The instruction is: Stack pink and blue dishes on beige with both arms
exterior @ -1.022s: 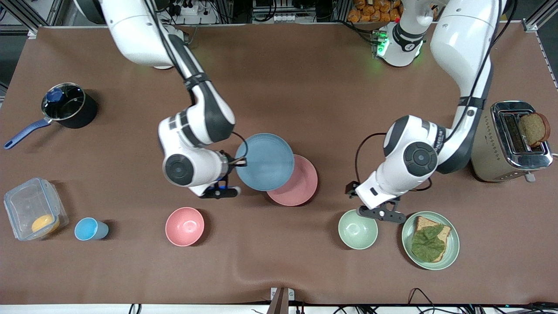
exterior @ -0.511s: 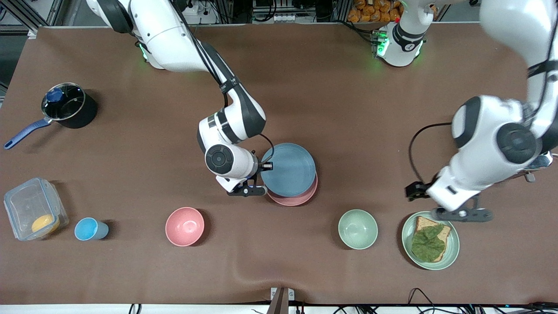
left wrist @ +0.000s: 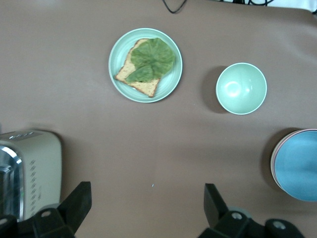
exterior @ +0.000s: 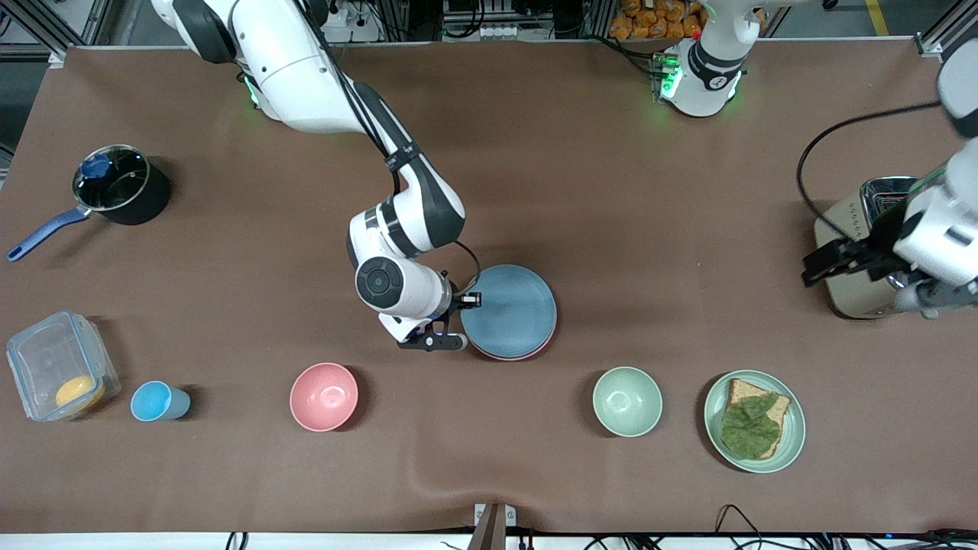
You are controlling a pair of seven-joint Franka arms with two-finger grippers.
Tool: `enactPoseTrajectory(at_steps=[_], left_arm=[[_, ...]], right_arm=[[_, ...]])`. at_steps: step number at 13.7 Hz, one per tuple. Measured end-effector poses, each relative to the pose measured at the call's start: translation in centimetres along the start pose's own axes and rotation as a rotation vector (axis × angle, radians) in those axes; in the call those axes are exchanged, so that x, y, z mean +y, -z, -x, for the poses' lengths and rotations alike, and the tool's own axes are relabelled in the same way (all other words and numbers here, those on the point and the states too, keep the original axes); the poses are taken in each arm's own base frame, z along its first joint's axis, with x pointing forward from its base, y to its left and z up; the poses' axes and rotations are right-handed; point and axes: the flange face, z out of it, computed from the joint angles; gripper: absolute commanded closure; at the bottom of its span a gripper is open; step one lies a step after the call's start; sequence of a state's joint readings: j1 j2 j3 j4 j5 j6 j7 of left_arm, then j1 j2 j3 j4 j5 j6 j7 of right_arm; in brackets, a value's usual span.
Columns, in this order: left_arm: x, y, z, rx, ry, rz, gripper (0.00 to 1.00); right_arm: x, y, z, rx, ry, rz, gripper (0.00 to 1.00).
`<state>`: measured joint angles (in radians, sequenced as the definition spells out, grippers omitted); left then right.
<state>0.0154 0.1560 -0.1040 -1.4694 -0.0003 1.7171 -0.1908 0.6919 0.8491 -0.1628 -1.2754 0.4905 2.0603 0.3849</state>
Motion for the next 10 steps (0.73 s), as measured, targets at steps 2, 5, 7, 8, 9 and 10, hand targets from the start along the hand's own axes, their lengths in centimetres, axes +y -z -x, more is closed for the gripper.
enactPoseTrajectory(at_steps=[2, 5, 7, 8, 9, 10], left_arm=[[0.5, 2.0, 2.7, 0.009, -0.011, -0.002, 0.0], [1.7, 2.1, 5.4, -0.009, -0.059, -0.009, 0.0], [1.7, 1.5, 5.6, -0.02, -0.089, -0.011, 0.0], [1.7, 1.4, 5.6, -0.024, -0.092, -0.012, 0.0], [1.6, 1.2, 5.6, -0.026, -0.091, -0.012, 0.0], [1.4, 1.2, 5.6, -0.028, -0.088, -0.013, 0.0]], right_arm=[[-0.2, 0.8, -0.2, 0.013, 0.001, -0.009, 0.0], [2.4, 2.7, -1.4, -0.022, -0.026, 0.005, 0.0], [6.2, 5.8, -3.2, -0.058, 0.0, 0.003, 0.0], [8.9, 8.4, -4.2, -0.068, 0.02, -0.005, 0.0], [11.9, 11.3, -5.0, -0.08, 0.027, -0.004, 0.0], [15.3, 14.1, -5.5, -0.085, 0.023, 0.024, 0.0]])
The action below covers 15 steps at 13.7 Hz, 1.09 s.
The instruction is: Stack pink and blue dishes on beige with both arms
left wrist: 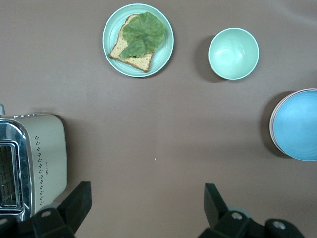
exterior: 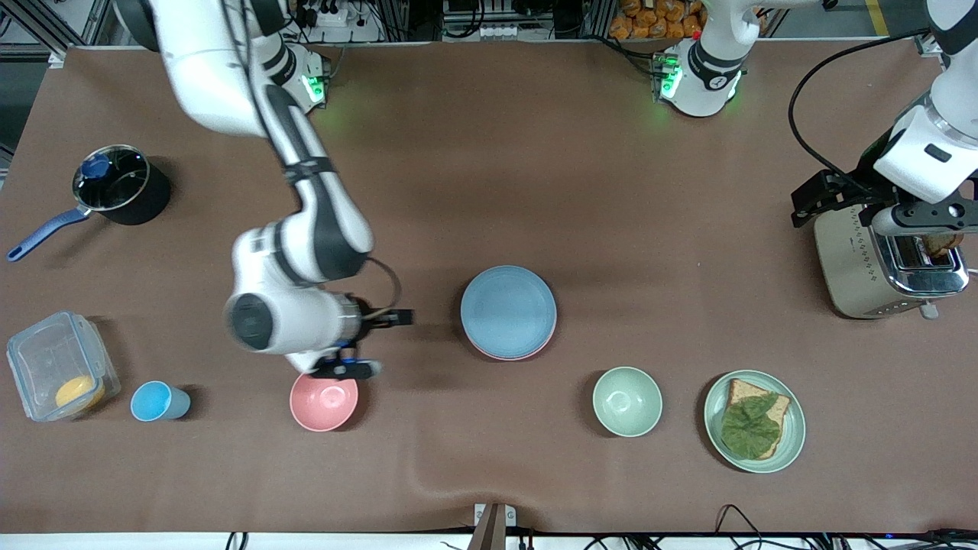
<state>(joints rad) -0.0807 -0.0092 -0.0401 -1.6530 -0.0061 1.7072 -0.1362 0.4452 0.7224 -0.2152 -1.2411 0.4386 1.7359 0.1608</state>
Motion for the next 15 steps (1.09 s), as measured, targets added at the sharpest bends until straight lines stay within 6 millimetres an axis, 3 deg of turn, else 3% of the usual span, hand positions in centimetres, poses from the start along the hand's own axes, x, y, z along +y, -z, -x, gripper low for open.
enactPoseTrajectory(at_steps=[2, 7, 11, 13, 15], left_arm=[[-0.2, -0.1, -0.1, -0.001, 0.003, 0.0, 0.0], [-0.3, -0.1, -0.1, -0.002, 0.004, -0.001, 0.0], [-0.5, -0.2, -0.1, -0.002, 0.009, -0.001, 0.0], [-0.6, -0.2, -0.1, -0.003, 0.01, -0.001, 0.0], [-0.6, -0.2, -0.1, -0.003, 0.01, -0.001, 0.0]], right_arm=[[5.6, 4.7, 0.3, 0.011, -0.008, 0.119, 0.0], [12.4, 13.2, 3.6, -0.001, -0.025, 0.239, 0.0], [23.2, 21.5, 7.3, 0.084, -0.027, 0.224, 0.0], [25.5, 24.9, 10.8, 0.149, -0.03, 0.205, 0.0], [25.0, 26.9, 14.4, 0.187, -0.006, 0.181, 0.0]])
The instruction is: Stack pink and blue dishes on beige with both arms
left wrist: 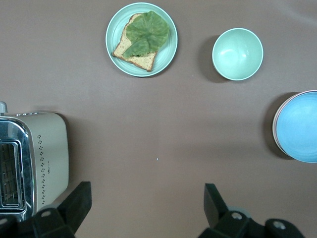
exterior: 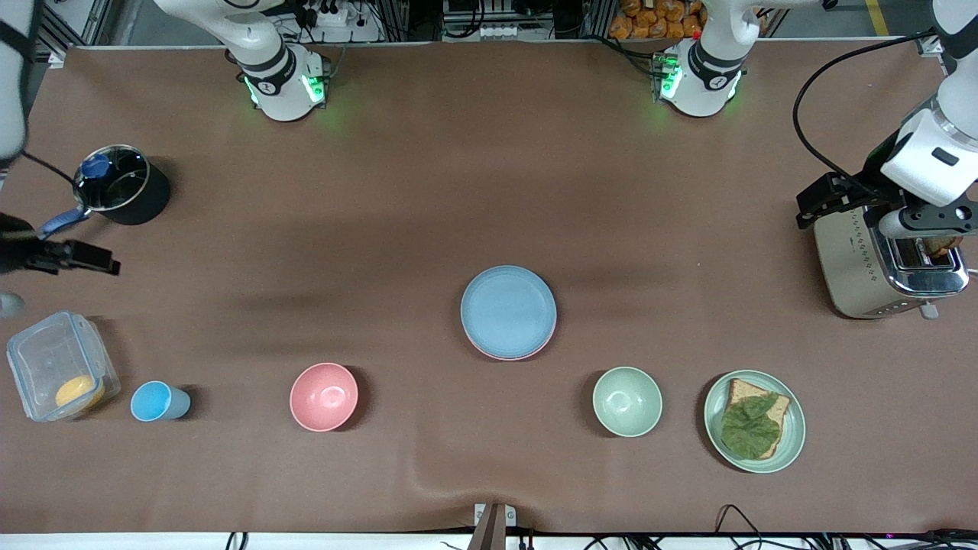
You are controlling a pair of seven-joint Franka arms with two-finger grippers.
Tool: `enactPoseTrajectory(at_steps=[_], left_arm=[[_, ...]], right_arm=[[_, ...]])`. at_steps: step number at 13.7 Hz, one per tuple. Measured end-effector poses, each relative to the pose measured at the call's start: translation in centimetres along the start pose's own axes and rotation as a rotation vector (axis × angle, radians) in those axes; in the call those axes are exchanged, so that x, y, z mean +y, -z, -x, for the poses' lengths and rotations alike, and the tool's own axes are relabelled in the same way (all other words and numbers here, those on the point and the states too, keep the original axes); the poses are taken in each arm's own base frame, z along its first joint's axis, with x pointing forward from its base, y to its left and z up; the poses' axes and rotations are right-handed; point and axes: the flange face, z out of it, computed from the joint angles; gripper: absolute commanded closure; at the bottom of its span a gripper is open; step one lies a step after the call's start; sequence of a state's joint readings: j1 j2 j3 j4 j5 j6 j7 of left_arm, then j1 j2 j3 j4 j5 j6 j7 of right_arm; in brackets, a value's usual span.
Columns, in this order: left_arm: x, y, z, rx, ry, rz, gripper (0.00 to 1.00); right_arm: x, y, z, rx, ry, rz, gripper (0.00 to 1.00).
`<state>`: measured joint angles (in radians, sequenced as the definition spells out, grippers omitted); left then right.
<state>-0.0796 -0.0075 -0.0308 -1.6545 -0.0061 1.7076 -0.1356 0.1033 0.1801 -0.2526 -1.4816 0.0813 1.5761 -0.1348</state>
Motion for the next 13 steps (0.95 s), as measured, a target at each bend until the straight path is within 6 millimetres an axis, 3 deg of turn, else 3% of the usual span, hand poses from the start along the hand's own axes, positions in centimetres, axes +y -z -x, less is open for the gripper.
enactPoseTrajectory(at_steps=[2, 4, 13], left_arm=[[0.0, 0.0, 0.0, 0.001, 0.0, 0.0, 0.0], [0.0, 0.1, 0.0, 0.003, 0.0, 0.0, 0.0], [-0.1, -0.2, -0.1, -0.003, 0.002, 0.0, 0.0]], right_arm=[[-1.5, 1.5, 2.5, 0.001, 0.03, -0.008, 0.0], [-2.7, 2.2, 3.5, 0.005, 0.053, -0.009, 0.0], [-4.8, 2.0, 3.7, -0.012, 0.098, 0.033, 0.0]])
